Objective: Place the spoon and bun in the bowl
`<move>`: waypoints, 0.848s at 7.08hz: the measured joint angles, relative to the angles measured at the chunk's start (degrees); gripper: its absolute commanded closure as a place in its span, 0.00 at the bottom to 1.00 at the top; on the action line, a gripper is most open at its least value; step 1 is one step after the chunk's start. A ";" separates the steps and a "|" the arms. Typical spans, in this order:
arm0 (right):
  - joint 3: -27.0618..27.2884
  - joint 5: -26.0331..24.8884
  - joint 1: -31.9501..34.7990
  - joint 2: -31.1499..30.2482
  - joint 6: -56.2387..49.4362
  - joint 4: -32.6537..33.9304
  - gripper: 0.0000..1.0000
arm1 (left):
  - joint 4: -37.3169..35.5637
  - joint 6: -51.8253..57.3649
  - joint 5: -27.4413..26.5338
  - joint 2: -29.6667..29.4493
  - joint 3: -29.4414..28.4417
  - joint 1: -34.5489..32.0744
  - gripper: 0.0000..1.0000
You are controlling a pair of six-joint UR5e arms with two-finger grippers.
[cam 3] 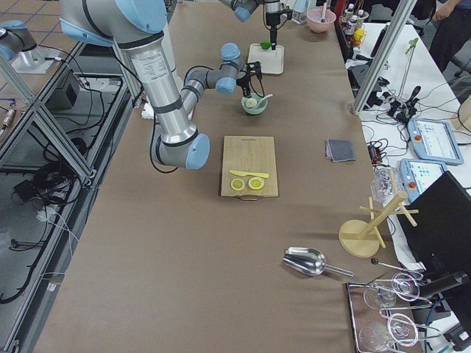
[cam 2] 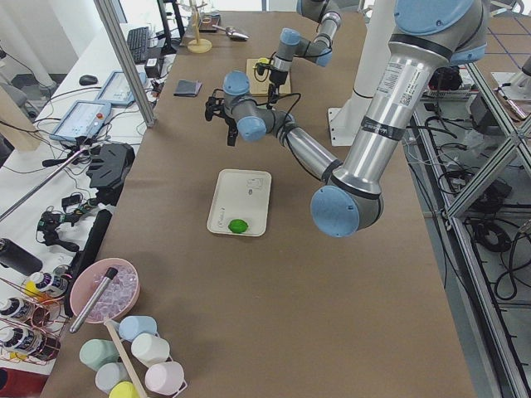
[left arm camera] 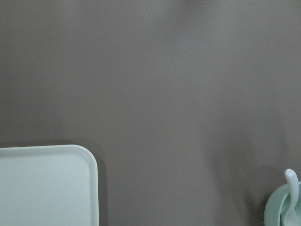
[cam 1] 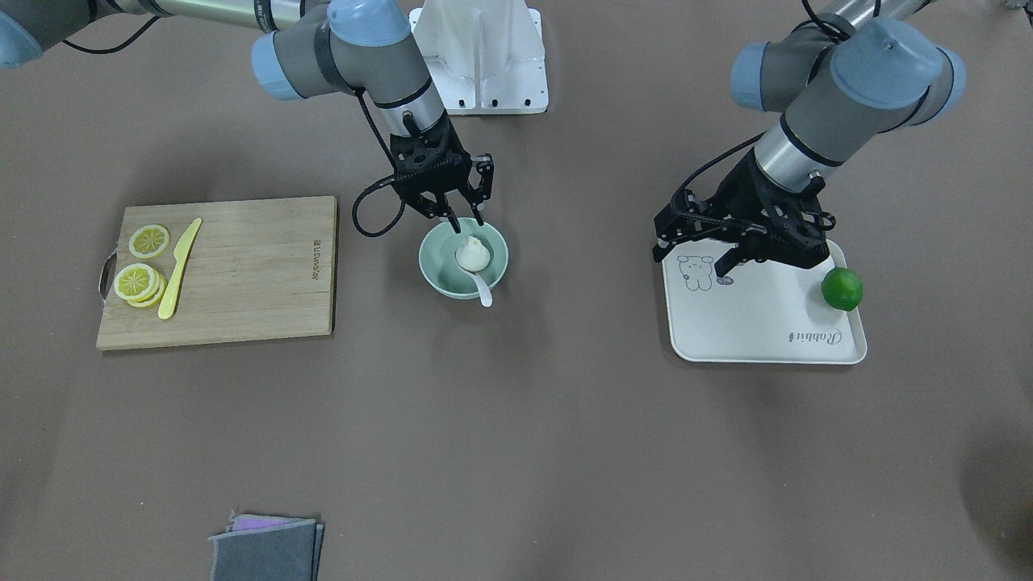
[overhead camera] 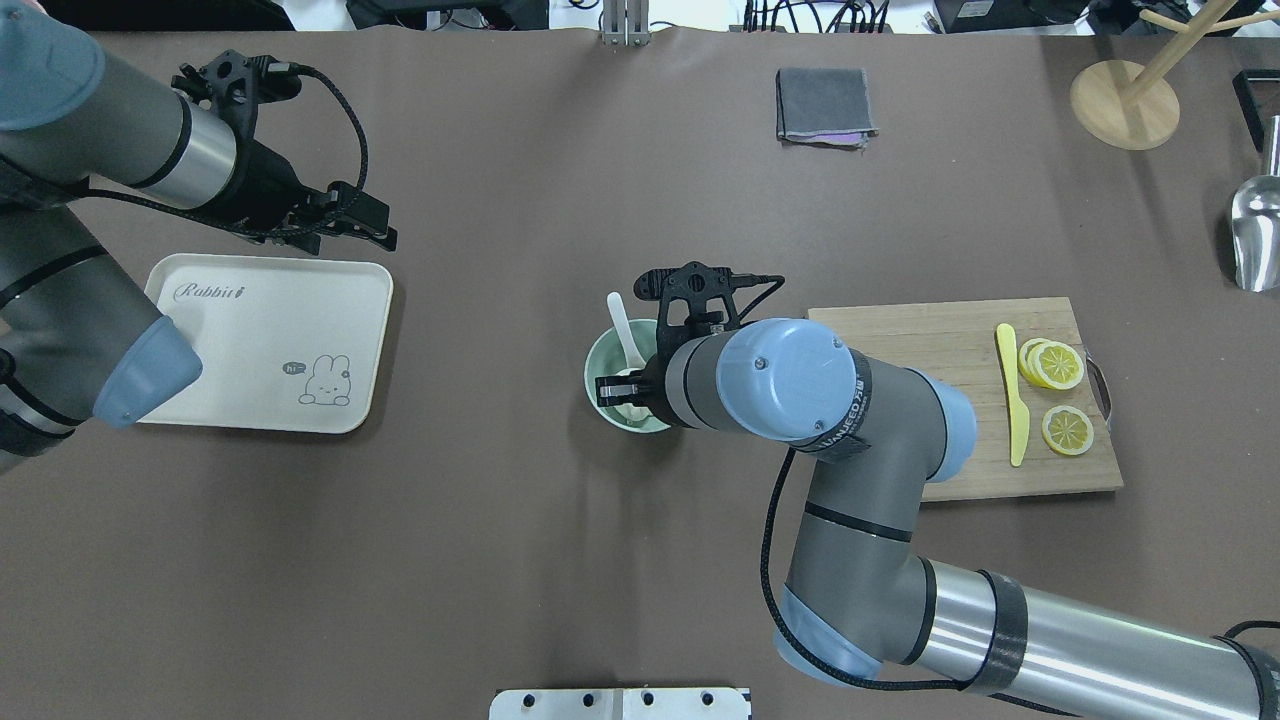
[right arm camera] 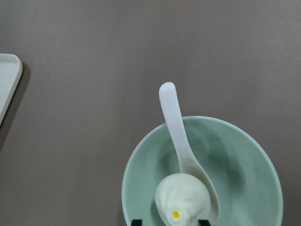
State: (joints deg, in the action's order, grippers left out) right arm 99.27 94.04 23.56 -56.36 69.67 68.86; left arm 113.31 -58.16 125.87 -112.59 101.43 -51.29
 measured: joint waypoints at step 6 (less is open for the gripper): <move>6.78 23.73 22.81 -15.49 -18.61 5.51 0.00 | -0.65 25.97 4.85 15.69 1.27 -11.59 0.02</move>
State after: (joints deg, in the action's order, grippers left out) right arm 106.05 117.77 46.36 -71.85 51.06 74.37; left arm 112.66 -32.19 130.72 -96.90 102.71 -62.88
